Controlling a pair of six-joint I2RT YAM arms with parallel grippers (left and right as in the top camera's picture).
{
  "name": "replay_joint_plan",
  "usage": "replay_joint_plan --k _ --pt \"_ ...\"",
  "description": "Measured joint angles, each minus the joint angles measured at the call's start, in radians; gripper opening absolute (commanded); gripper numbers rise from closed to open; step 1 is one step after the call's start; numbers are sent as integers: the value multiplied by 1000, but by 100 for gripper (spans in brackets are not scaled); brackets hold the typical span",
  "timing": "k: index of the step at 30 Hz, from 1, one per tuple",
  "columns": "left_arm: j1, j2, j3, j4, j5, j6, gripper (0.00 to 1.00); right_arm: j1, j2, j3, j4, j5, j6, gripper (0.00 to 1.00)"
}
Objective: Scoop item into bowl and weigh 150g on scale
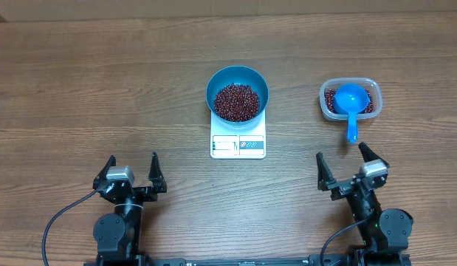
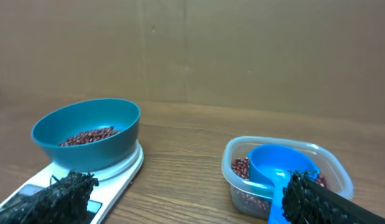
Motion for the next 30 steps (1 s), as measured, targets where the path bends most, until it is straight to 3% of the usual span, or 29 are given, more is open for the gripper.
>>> replay_joint_plan --k 12,30 --pt "0 0 0 0 0 0 100 3 0 0 1 -77 -102 100" --pt "0 0 0 0 0 0 100 3 0 0 0 -66 -90 100"
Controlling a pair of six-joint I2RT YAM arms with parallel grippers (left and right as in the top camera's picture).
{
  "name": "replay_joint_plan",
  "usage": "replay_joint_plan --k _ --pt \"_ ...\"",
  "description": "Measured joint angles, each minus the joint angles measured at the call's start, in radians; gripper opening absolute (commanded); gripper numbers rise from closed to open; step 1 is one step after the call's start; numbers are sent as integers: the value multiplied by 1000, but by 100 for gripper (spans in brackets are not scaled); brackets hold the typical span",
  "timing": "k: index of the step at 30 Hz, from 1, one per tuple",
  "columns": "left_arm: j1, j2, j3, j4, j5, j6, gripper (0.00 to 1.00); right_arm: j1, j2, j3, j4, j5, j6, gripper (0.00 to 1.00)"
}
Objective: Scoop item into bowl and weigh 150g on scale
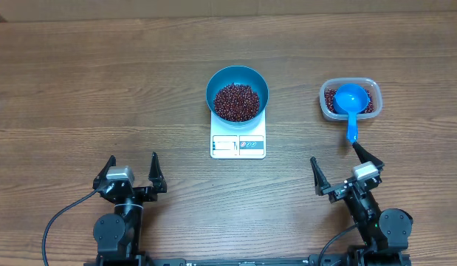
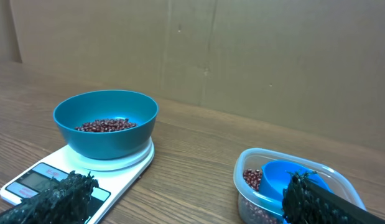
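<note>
A teal bowl (image 1: 238,92) partly filled with red beans sits on the white scale (image 1: 238,144) at the table's middle; the right wrist view shows the bowl (image 2: 106,122) too. A clear tub (image 1: 350,98) of beans at the right holds a blue scoop (image 1: 350,100), its handle pointing toward the front. My right gripper (image 1: 342,170) stands open near the front right, just in front of the scoop handle, with nothing between its fingers (image 2: 68,196). At the front left my left gripper (image 1: 131,174) is open and empty.
The wooden table (image 1: 80,89) stretches wide to the left and back. A brown cardboard wall (image 2: 242,56) stands behind it. Black cables run from both arm bases at the front edge.
My right gripper has turned slightly to the left and drawn back a little; bowl and scale now sit more central in its wrist view. The left arm, bowl, tub and scoop have not moved.
</note>
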Motion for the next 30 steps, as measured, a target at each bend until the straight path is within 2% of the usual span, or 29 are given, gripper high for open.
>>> replay_joint_plan --k 30 --pt "0 0 0 0 0 0 99 0 0 0 0 29 3 100"
